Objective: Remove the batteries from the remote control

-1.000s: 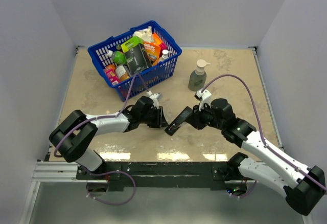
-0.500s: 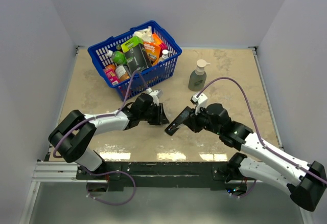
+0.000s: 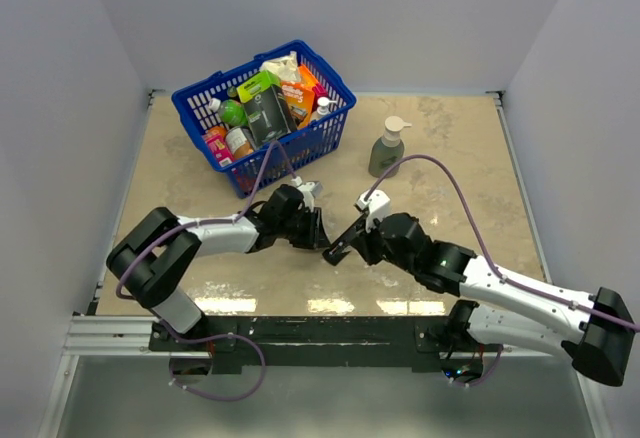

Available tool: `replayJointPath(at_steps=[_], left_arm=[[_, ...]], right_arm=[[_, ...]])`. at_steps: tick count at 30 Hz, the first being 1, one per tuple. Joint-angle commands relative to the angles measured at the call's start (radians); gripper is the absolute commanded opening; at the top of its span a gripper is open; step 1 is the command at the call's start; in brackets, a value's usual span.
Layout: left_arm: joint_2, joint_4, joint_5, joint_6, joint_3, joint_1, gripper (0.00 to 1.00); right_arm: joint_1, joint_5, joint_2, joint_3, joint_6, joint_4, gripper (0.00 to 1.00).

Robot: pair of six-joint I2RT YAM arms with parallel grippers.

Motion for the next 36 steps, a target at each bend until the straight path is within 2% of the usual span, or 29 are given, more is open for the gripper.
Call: replayJointPath(at_steps=[1,10,25,36], left_arm=[[0.015,0.029,0.022,0.037,0.041,0.006,0.33],[0.057,0.026,0.033,0.054,0.052,0.004,0.30],[0.055,-0.009,-0.004,0.073,0.040,0.004,0.14],[0.051,-0.019,-0.032,0.076,0.021,0.004,0.08]], right_arm=[[0.070,0.146,0.021,0.020,0.034,0.013,0.00],[0.162,0.231,-0.004,-0.006,0.065,0.062,0.00],[0.332,0.467,0.053,0.017,0.152,0.030,0.00],[0.357,0.542,0.033,0.033,0.184,-0.020,0.00]])
